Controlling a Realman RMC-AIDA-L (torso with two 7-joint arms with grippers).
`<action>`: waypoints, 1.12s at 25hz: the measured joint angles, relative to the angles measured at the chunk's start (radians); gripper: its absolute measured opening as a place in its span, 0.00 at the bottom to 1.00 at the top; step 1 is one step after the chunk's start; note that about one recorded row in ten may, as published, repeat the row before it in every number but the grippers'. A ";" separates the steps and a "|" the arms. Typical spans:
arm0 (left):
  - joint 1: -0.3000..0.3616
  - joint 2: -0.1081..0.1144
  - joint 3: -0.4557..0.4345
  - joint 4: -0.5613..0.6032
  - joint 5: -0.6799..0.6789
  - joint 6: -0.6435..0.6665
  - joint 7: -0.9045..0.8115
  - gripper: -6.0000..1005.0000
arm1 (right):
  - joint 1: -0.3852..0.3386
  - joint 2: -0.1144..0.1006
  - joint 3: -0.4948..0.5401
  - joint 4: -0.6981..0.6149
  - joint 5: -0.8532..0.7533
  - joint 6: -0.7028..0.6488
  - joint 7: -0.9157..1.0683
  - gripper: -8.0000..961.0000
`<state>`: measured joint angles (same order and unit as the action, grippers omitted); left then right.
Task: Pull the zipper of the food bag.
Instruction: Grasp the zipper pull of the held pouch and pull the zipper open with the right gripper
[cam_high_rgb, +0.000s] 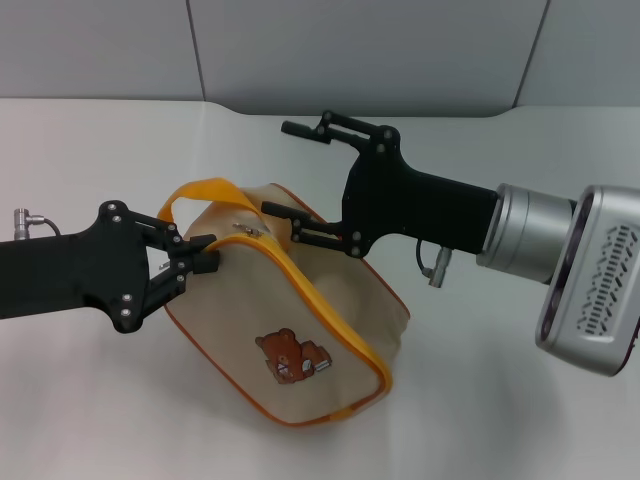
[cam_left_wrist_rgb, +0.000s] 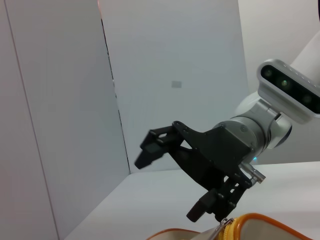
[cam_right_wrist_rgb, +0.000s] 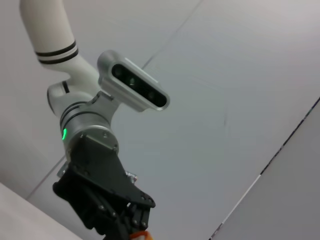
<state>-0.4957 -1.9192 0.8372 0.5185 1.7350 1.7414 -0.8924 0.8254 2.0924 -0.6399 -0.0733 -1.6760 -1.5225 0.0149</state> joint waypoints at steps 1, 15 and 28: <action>0.000 0.000 0.000 0.000 0.000 0.000 0.000 0.07 | -0.001 0.000 0.000 0.000 -0.002 -0.001 -0.008 0.81; -0.013 0.004 0.006 0.015 0.002 0.001 -0.007 0.07 | 0.014 0.000 -0.095 0.014 -0.020 0.036 -0.012 0.44; -0.012 0.008 0.007 0.032 0.007 -0.002 -0.016 0.07 | 0.020 0.000 -0.104 0.030 -0.021 0.006 -0.018 0.43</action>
<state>-0.5076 -1.9110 0.8445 0.5504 1.7419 1.7392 -0.9079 0.8450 2.0923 -0.7439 -0.0432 -1.6971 -1.5165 -0.0033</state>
